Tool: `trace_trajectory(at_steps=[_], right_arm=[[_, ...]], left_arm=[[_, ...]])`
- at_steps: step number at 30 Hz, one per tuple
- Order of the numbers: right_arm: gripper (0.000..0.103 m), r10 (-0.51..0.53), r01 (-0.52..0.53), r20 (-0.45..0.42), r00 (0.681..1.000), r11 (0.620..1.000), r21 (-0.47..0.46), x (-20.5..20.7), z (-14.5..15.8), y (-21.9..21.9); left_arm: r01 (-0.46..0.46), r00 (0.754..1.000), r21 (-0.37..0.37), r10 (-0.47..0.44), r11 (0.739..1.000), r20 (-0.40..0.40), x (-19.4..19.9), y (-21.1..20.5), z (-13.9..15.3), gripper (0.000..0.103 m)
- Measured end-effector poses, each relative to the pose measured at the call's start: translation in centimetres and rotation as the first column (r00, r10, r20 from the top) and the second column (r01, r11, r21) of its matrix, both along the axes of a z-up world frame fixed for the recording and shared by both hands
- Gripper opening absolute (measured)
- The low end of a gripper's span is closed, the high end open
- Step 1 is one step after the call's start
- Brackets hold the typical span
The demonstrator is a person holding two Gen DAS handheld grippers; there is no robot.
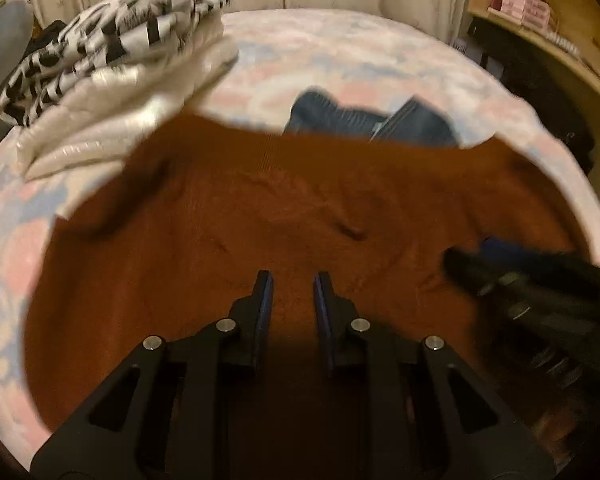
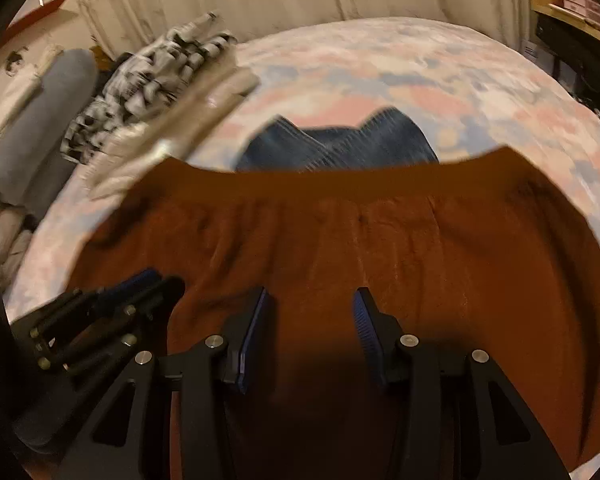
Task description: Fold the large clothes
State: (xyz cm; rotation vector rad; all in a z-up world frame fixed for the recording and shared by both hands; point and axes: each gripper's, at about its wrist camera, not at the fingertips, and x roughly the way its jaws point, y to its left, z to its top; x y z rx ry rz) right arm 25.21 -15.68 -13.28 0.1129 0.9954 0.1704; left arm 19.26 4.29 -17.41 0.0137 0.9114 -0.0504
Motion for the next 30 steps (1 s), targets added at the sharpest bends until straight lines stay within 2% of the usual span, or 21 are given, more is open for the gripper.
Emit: trace_trajectory(at_steps=[1, 2, 4, 6, 7, 9, 10, 12, 13, 14, 15, 17, 19, 21, 22, 25, 30], right_arm=[[0.034, -0.011, 0.011, -0.004, 1.0, 1.0, 0.0, 0.0, -0.6, -0.6], [0.021, -0.019, 0.019, -0.006, 1.0, 1.0, 0.02, 0.0, -1.1, -1.5], [0.009, -0.032, 0.032, -0.007, 0.999, 0.996, 0.083, -0.2, -1.4, -4.0], [0.005, -0.07, 0.07, -0.005, 0.998, 0.995, 0.076, -0.6, -1.6, -6.8], [0.0, -0.07, 0.07, -0.005, 0.998, 0.994, 0.088, -0.5, -1.7, -8.3], [0.0, -0.087, 0.087, -0.002, 0.996, 0.991, 0.098, -0.9, -1.5, -10.8], [0.0, -0.095, 0.094, 0.004, 0.996, 0.991, 0.1, -1.2, -1.3, -11.7], [0.0, -0.195, 0.197, 0.031, 0.98, 0.975, -0.098, -1.5, -0.8, -13.7], [0.0, -0.214, 0.216, 0.034, 0.976, 0.97, -0.11, -1.4, -0.9, -15.1], [0.006, -0.247, 0.247, 0.02, 0.969, 0.963, -0.11, -1.4, -0.9, -16.4], [0.006, -0.282, 0.28, 0.001, 0.96, 0.955, -0.1, -1.6, -1.0, -17.8], [0.006, -0.308, 0.308, -0.027, 0.951, 0.951, -0.007, -2.7, -0.7, -20.7], [0.006, -0.324, 0.325, -0.033, 0.946, 0.945, 0.042, -4.2, 0.1, -22.5], [0.007, -0.33, 0.33, -0.017, 0.944, 0.943, 0.04, -5.4, 1.1, -23.3], [0.011, -0.335, 0.335, -0.002, 0.942, 0.942, 0.026, -6.4, 1.8, -23.6], [0.014, -0.337, 0.337, 0.011, 0.941, 0.941, 0.02, -8.8, 3.2, -24.2], [0.014, -0.301, 0.3, -0.018, 0.953, 0.953, -0.038, -12.5, 3.3, -23.4]], left_arm=[[0.013, 1.0, 0.006, -0.013, 1.0, 0.025, -0.3, 0.0, -0.2, 0.019], [0.021, 0.999, 0.011, -0.022, 1.0, 0.029, -0.3, 0.0, -0.3, 0.019], [0.043, 0.999, 0.024, -0.043, 0.999, 0.021, -0.3, 0.1, -0.1, 0.019], [0.017, 0.999, 0.063, -0.019, 0.998, 0.026, 0.1, 1.1, 0.1, 0.017], [0.0, 1.0, 0.067, -0.001, 0.998, 0.026, 0.3, 1.9, 0.2, 0.017], [-0.039, 0.999, 0.023, 0.039, 0.999, 0.016, 0.6, 4.1, 0.4, 0.017], [-0.086, 0.996, 0.03, 0.086, 0.996, 0.011, 0.7, 5.5, 0.4, 0.017], [-0.151, 0.988, 0.027, 0.151, 0.988, -0.005, 1.0, 8.2, 0.2, 0.017], [-0.179, 0.984, 0.003, 0.179, 0.984, -0.019, 1.0, 9.7, 0.1, 0.017], [-0.195, 0.98, -0.024, 0.194, 0.981, -0.032, 0.9, 11.0, 0.0, 0.013], [-0.199, 0.98, -0.036, 0.197, 0.979, -0.036, 0.8, 11.6, 0.2, 0.009], [-0.204, 0.978, -0.026, 0.203, 0.979, -0.042, 0.3, 12.3, 0.7, 0.009], [-0.197, 0.979, -0.019, 0.195, 0.98, -0.051, -0.4, 12.7, 1.5, 0.01], [-0.195, 0.979, -0.025, 0.194, 0.98, -0.058, -1.2, 12.9, 2.2, 0.01], [-0.194, 0.98, -0.025, 0.192, 0.981, -0.058, -1.8, 13.0, 2.5, 0.01], [-0.184, 0.981, 0.013, 0.185, 0.983, -0.059, -3.4, 13.0, 3.3, 0.01], [-0.164, 0.984, 0.06, 0.167, 0.985, -0.057, -6.4, 12.5, 3.8, 0.01]])
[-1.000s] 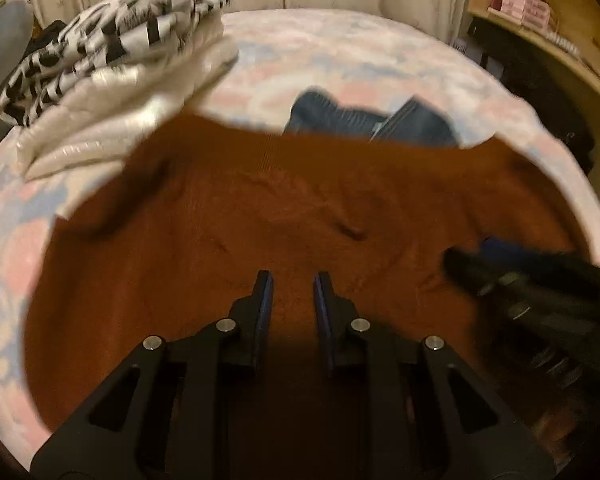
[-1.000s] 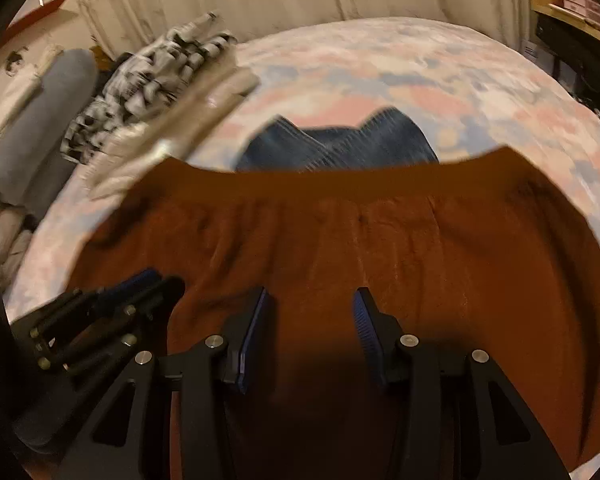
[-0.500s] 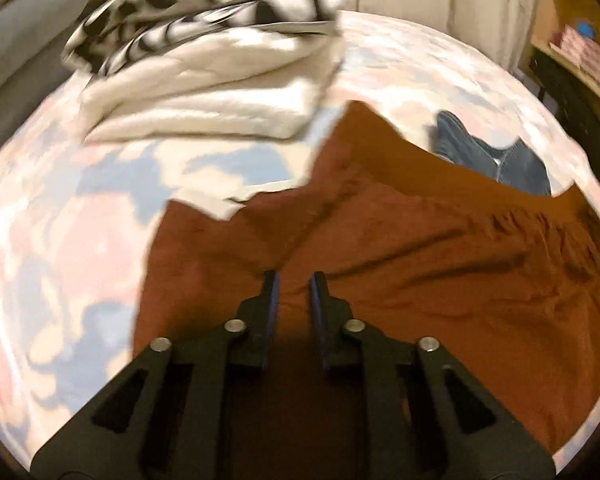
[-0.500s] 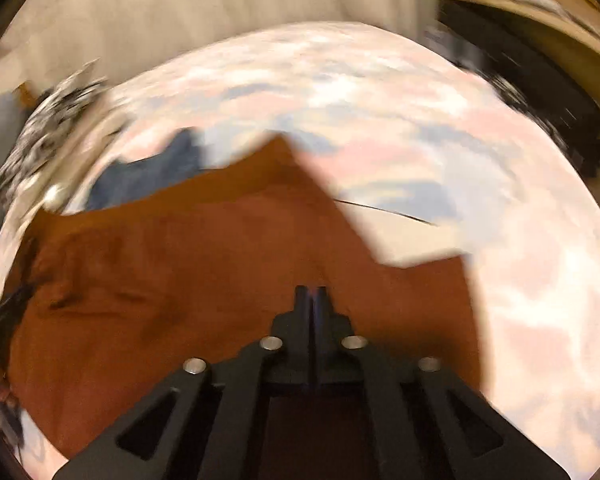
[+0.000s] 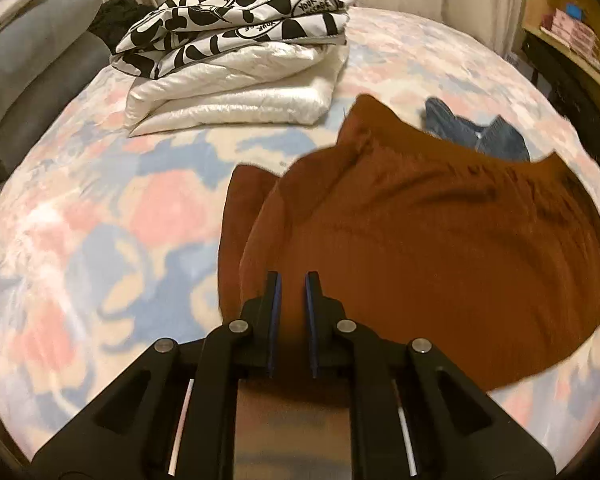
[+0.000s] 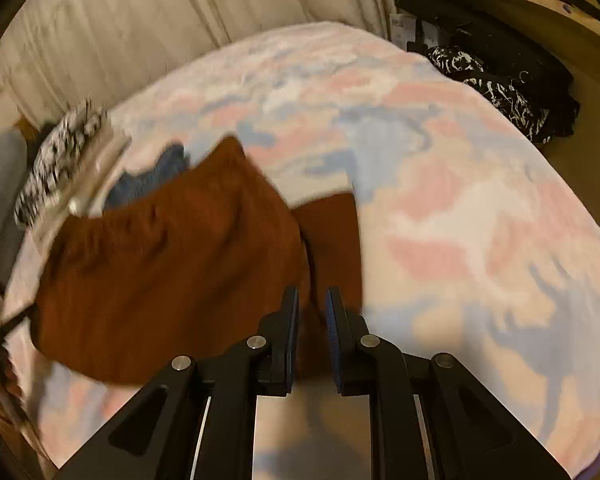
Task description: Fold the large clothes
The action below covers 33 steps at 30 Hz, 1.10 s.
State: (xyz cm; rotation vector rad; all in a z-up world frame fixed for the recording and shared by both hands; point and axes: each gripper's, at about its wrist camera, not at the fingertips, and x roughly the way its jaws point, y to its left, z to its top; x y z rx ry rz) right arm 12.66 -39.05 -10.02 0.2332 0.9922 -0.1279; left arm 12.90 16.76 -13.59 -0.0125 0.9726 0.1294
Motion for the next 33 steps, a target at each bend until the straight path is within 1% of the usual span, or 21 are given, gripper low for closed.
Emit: trace_trajectory(at_steps=[6, 7, 8, 9, 10, 12, 14, 15, 18, 19, 20, 21, 22, 23, 25, 27, 28, 30, 31, 32, 33], right_arm=[[0.019, 0.025, -0.028, -0.039, 0.999, 0.997, -0.074, -2.1, -2.4, 1.2], [0.022, 0.025, -0.028, -0.038, 0.999, 0.996, -0.09, -2.3, -2.5, 1.3], [0.032, 0.023, -0.026, -0.037, 0.999, 0.994, -0.108, -2.6, -2.5, 1.4], [0.039, 0.018, -0.023, -0.039, 0.999, 0.992, -0.127, -2.7, -2.5, 1.5], [0.052, 0.007, -0.013, -0.037, 0.999, 0.988, -0.154, -3.2, -2.4, 1.5], [0.056, 0.011, -0.015, -0.032, 0.999, 0.99, -0.143, -3.6, -2.4, 1.1], [0.056, 0.017, -0.021, -0.037, 0.999, 0.996, -0.087, -3.7, -2.8, 0.5], [0.056, 0.016, -0.019, -0.033, 0.999, 0.998, -0.067, -3.6, -2.9, 0.3], [0.048, 0.024, -0.025, -0.03, 0.999, 0.999, -0.038, -3.0, -3.3, 0.2], [0.037, 0.042, -0.043, -0.034, 0.999, 0.999, -0.024, -2.8, -3.5, 0.4], [0.034, 0.053, -0.054, -0.039, 0.998, 0.998, -0.017, -2.4, -3.7, 0.5], [0.031, 0.053, -0.055, -0.045, 0.998, 0.998, -0.037, -2.1, -3.8, 0.8], [0.021, 0.059, -0.061, -0.046, 0.997, 0.997, -0.054, -2.0, -3.9, 1.2], [0.015, 0.056, -0.058, -0.039, 0.998, 0.996, -0.067, -1.9, -3.6, 1.3], [0.011, 0.046, -0.046, -0.005, 0.999, 0.997, -0.062, -2.1, -2.5, 1.0], [0.006, 0.033, -0.031, 0.032, 0.999, 0.996, -0.08, -2.3, -1.4, 0.5], [0.0, 0.016, -0.013, 0.023, 1.0, 0.994, -0.108, -2.3, -1.5, 0.2], [0.0, -0.05, 0.04, -0.06, 0.997, 0.988, -0.152, -1.7, -3.6, -1.1], [0.0, -0.069, 0.053, -0.101, 0.993, 0.988, -0.148, -1.5, -4.6, -1.7], [0.0, -0.077, 0.065, -0.12, 0.99, 0.993, -0.097, -1.5, -5.3, -2.4], [0.0, -0.084, 0.076, -0.113, 0.99, 0.995, -0.07, -1.6, -5.1, -2.8]], left_arm=[[0.001, 1.0, 0.091, -0.003, 0.996, 0.025, -3.2, -0.7, -0.5, 0.01], [-0.002, 1.0, 0.108, -0.001, 0.994, 0.028, -3.6, -0.8, -0.5, 0.01], [-0.006, 1.0, 0.11, 0.002, 0.994, 0.03, -3.7, -0.8, -0.6, 0.01], [-0.013, 0.999, 0.105, 0.01, 0.994, 0.033, -4.0, -0.7, -0.6, 0.012], [-0.023, 0.999, 0.097, 0.019, 0.995, 0.035, -4.3, -0.4, -0.6, 0.015], [-0.046, 0.999, 0.083, 0.044, 0.995, 0.023, -4.5, 0.3, -1.0, 0.035], [-0.078, 0.997, 0.064, 0.076, 0.995, 0.028, -4.6, 1.1, -1.3, 0.045], [-0.089, 0.996, 0.028, 0.088, 0.996, 0.026, -4.7, 1.6, -1.4, 0.045], [-0.091, 0.995, -0.015, 0.091, 0.996, 0.026, -4.5, 2.2, -1.7, 0.045], [-0.087, 0.996, -0.023, 0.088, 0.996, 0.02, -4.3, 2.3, -1.9, 0.045], [-0.081, 0.997, -0.033, 0.081, 0.996, 0.016, -4.2, 2.3, -2.1, 0.037], [-0.052, 0.999, -0.071, 0.053, 0.996, 0.011, -4.0, 2.4, -2.4, 0.016], [-0.026, 1.0, -0.083, 0.026, 0.996, 0.004, -3.8, 2.2, -2.5, 0.016], [-0.013, 1.0, -0.052, 0.013, 0.999, 0.006, -3.7, 1.8, -2.3, 0.013], [0.023, 1.0, 0.012, -0.023, 1.0, 0.015, -3.6, 1.0, -1.7, 0.011], [0.043, 0.999, 0.032, -0.044, 0.999, 0.01, -3.4, 1.0, -1.6, 0.011], [0.042, 0.999, 0.018, -0.042, 0.999, 0.005, -3.3, 1.3, -1.8, 0.011], [0.036, 0.999, -0.011, -0.036, 0.999, -0.005, -3.1, 1.8, -2.4, 0.011], [0.037, 0.999, -0.022, -0.037, 0.999, -0.006, -3.1, 2.0, -2.6, 0.011], [0.037, 0.999, -0.028, -0.037, 0.999, -0.006, -3.1, 2.0, -2.6, 0.012], [0.036, 0.999, -0.036, -0.036, 0.999, -0.006, -3.1, 2.1, -2.5, 0.012]])
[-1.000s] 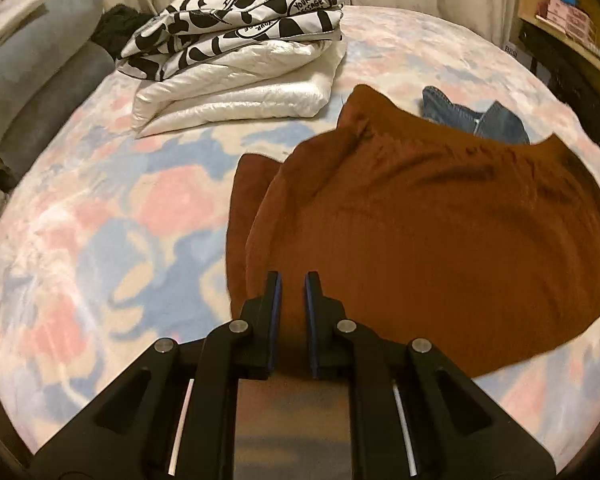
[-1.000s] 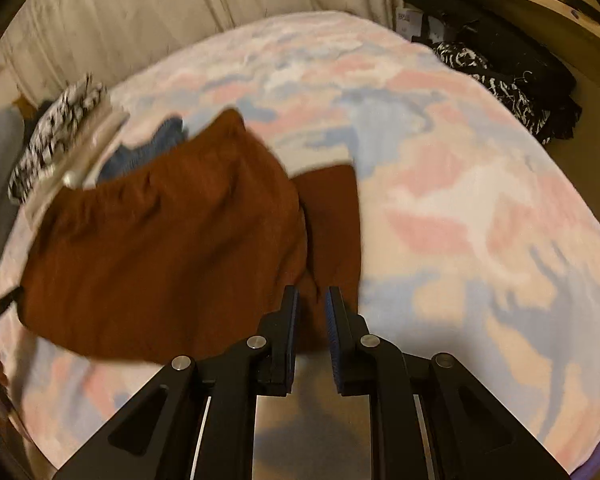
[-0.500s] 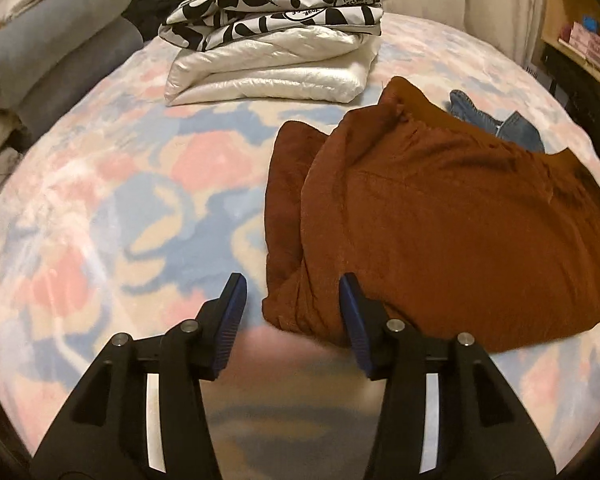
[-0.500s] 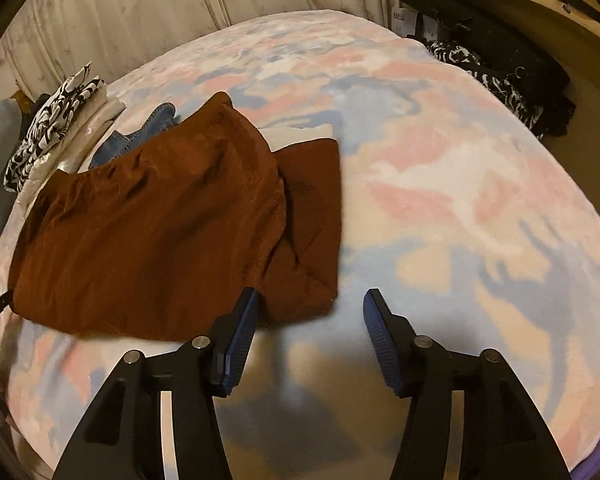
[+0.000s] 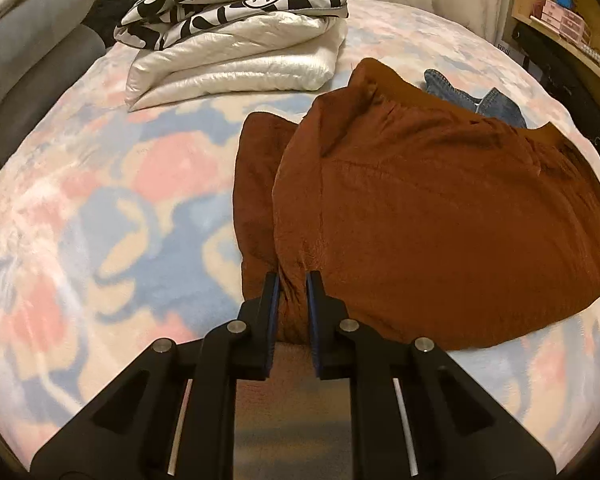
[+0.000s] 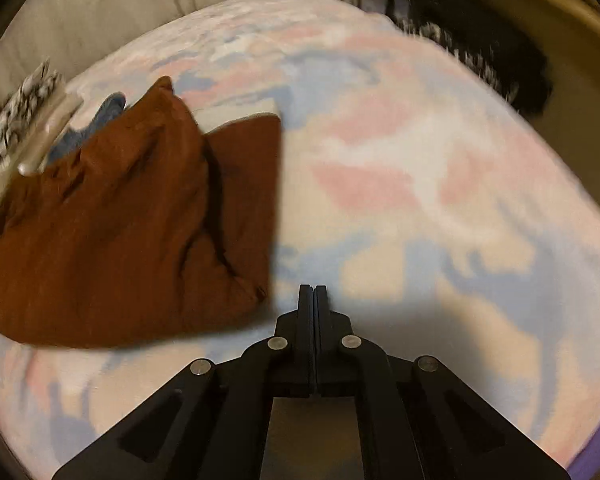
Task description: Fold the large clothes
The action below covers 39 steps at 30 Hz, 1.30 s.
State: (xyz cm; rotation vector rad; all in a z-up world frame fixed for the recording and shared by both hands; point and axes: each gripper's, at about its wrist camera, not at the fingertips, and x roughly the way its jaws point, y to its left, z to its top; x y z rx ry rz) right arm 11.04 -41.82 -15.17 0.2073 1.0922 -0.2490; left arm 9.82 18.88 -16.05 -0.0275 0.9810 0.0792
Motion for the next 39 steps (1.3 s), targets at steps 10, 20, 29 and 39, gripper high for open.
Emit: trace_trajectory(at_steps=[10, 20, 29, 39], right_arm=[[0.002, 0.095, -0.097, 0.157, 0.983, 0.995, 0.006, 1.6, 6.1, 5.5], [0.003, 0.302, -0.318, 0.184, 0.935, 0.946, 0.062, 9.7, 5.9, 18.8], [0.002, 0.29, -0.297, 0.118, 0.95, 0.954, 0.046, 13.3, 1.2, 20.5], [0.005, 0.277, -0.288, 0.142, 0.95, 0.956, 0.061, 9.7, 2.8, 18.2]], left_arm=[[0.0, 0.995, 0.011, -0.001, 1.0, 0.103, -0.7, -1.1, 4.9, 0.017], [0.036, 0.997, -0.072, -0.031, 0.997, 0.076, 5.7, -5.8, 2.9, 0.017], [-0.066, 0.997, -0.092, 0.068, 0.994, 0.021, 8.1, -3.5, -1.0, 0.017], [-0.085, 0.996, -0.146, 0.085, 0.986, -0.009, 6.2, -2.1, 0.3, 0.017]])
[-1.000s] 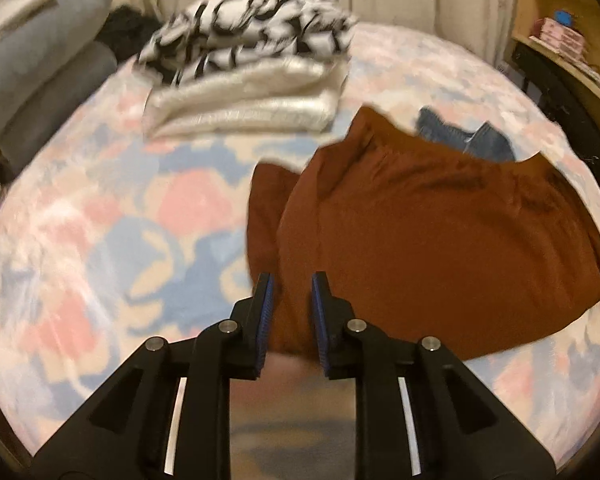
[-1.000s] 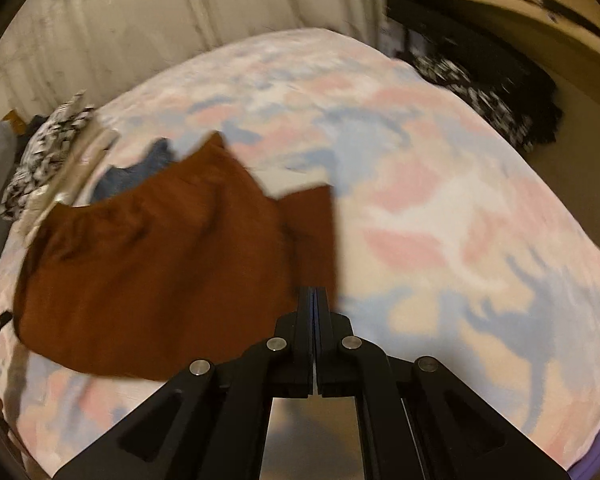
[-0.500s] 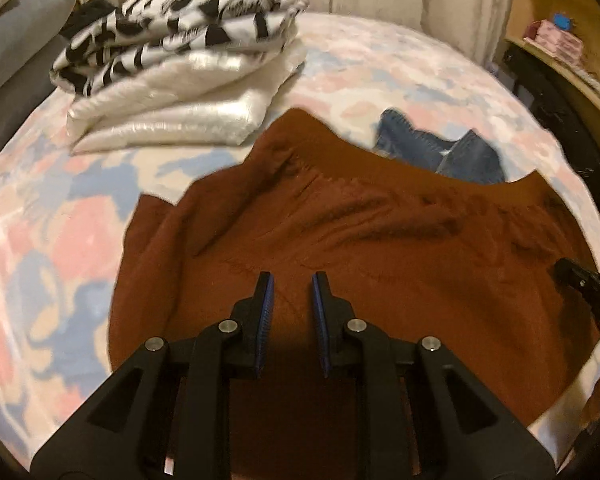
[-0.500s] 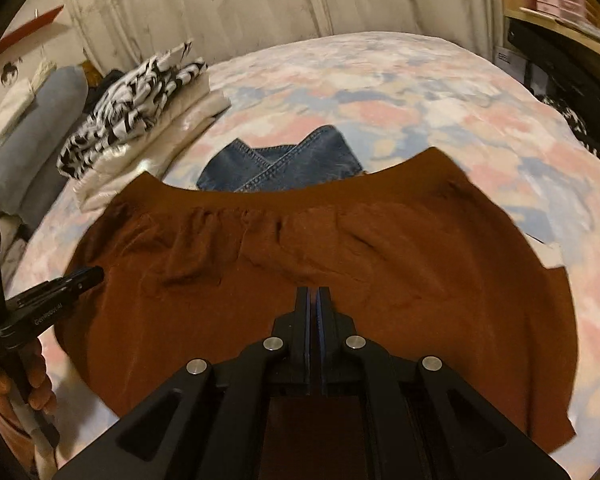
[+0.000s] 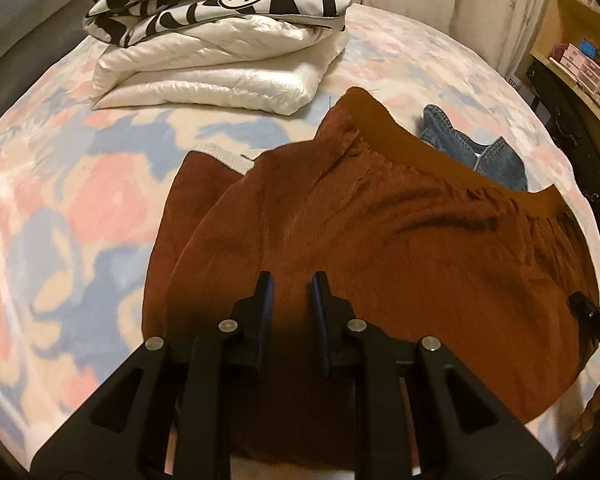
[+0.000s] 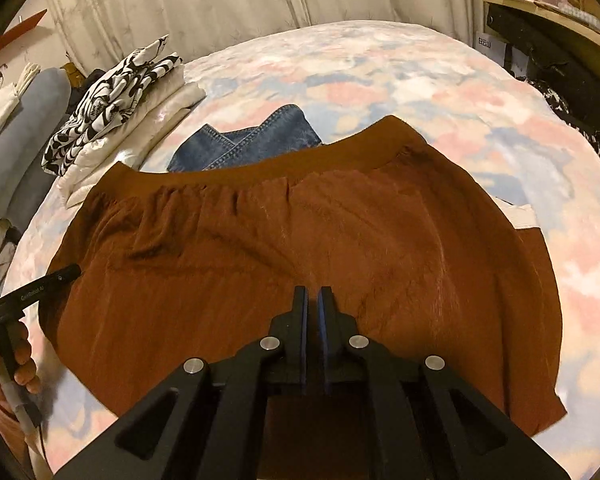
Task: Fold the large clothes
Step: 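Smooth the folded brown bundle with both tools open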
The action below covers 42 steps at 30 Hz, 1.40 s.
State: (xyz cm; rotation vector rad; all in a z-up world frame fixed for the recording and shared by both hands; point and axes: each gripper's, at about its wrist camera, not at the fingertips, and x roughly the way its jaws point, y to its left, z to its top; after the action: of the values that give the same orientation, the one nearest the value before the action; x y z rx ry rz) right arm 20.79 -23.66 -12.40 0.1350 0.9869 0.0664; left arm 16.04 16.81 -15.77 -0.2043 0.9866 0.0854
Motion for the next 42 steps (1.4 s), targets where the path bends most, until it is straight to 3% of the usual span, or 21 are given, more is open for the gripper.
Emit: trace_trajectory(at_steps=[11, 13, 15, 17, 21, 24, 27, 35, 40, 42], right_arm=[[0.009, 0.024, -0.025, 0.02, 1.0, 0.999, 0.025, -5.3, 3.1, 2.0], [0.013, 0.031, -0.032, 0.022, 0.999, 0.999, 0.04, -6.2, 3.3, 2.4], [0.014, 0.043, -0.044, 0.026, 0.999, 0.998, 0.053, -7.3, 3.6, 3.0], [0.018, 0.057, -0.058, 0.025, 0.998, 0.996, 0.065, -8.4, 3.6, 3.7], [0.028, 0.068, -0.071, 0.041, 0.997, 0.995, 0.071, -10.4, 3.5, 5.1], [0.029, 0.078, -0.082, 0.071, 0.994, 0.995, 0.06, -11.9, 3.6, 6.4], [0.029, 0.092, -0.097, 0.086, 0.992, 0.993, 0.064, -12.5, 3.6, 7.4], [0.029, 0.143, -0.151, 0.085, 0.986, 0.984, 0.098, -12.4, 2.6, 9.1], [0.029, 0.158, -0.167, 0.088, 0.983, 0.98, 0.107, -11.1, 2.5, 9.0], [0.029, 0.155, -0.165, 0.09, 0.984, 0.981, 0.107, -10.6, 2.6, 8.9]], left_arm=[[0.015, 1.0, 0.008, -0.015, 1.0, 0.012, -5.4, -0.6, 2.8, 0.019], [0.018, 1.0, 0.002, -0.018, 1.0, 0.015, -6.5, -0.7, 3.1, 0.025], [0.013, 1.0, 0.002, -0.013, 1.0, 0.021, -7.8, -0.7, 3.3, 0.041], [0.005, 1.0, -0.007, -0.004, 1.0, 0.027, -8.8, -0.5, 3.4, 0.05], [0.006, 1.0, -0.084, -0.004, 0.996, 0.027, -10.0, -0.1, 2.8, 0.052], [0.005, 1.0, -0.223, -0.004, 0.975, 0.005, -10.1, 0.2, 1.5, 0.053], [-0.013, 1.0, -0.36, 0.011, 0.933, -0.008, -10.2, 0.5, -0.1, 0.054], [-0.076, 0.996, -0.463, 0.09, 0.883, 0.009, -9.8, 1.0, -2.7, 0.06], [-0.143, 0.985, -0.569, 0.173, 0.81, -0.001, -7.5, 2.6, -4.0, 0.064], [-0.149, 0.984, -0.563, 0.178, 0.813, -0.003, -6.4, 2.5, -4.1, 0.064]])
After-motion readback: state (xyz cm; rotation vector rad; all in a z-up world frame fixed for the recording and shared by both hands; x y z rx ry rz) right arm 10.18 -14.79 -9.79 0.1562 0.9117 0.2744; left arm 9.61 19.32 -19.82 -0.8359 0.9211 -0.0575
